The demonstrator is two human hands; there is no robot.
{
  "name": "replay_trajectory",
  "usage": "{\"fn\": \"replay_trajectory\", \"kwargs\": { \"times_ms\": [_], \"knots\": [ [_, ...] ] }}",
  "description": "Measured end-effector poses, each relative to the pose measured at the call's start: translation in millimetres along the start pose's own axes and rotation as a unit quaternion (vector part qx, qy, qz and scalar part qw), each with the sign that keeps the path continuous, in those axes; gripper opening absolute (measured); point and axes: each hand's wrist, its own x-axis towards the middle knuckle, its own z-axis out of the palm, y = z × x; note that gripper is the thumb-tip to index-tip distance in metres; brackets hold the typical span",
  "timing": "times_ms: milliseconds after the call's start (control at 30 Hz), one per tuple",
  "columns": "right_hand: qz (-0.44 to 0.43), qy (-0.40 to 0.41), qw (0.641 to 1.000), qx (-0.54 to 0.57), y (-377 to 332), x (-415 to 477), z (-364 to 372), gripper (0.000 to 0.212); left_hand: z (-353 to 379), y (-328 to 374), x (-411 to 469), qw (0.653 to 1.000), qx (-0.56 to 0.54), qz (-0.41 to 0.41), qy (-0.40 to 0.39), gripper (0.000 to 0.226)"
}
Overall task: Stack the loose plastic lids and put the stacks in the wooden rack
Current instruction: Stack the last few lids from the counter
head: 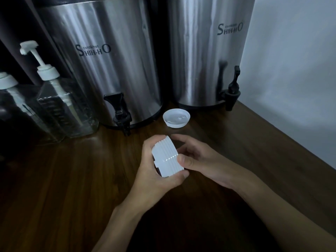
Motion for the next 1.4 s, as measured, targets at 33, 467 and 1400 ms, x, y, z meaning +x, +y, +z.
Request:
{"fn": "replay_trajectory", "kwargs": {
  "times_ms": [33, 467, 1400],
  "knots": [
    [-0.001, -0.001, 1.0, 0.003, -0.1, -0.3, -0.1, 0.097, 0.2, 0.2, 0.0, 1.0, -0.002, 0.0, -0.005, 0.081],
    [-0.033, 0.105, 0.993, -0.03, 10.5, 6.6, 4.1, 0.068, -4.1, -1.9, 1.5, 0.999, 0.021, 0.009, 0.037, 0.078],
    [-0.037, 0.259, 0.884, -0.387, 38.0, 72.0, -20.3, 0.076, -18.1, -8.8, 5.1, 0.993, 0.055, -0.027, 0.105, 0.082]
  ]
}}
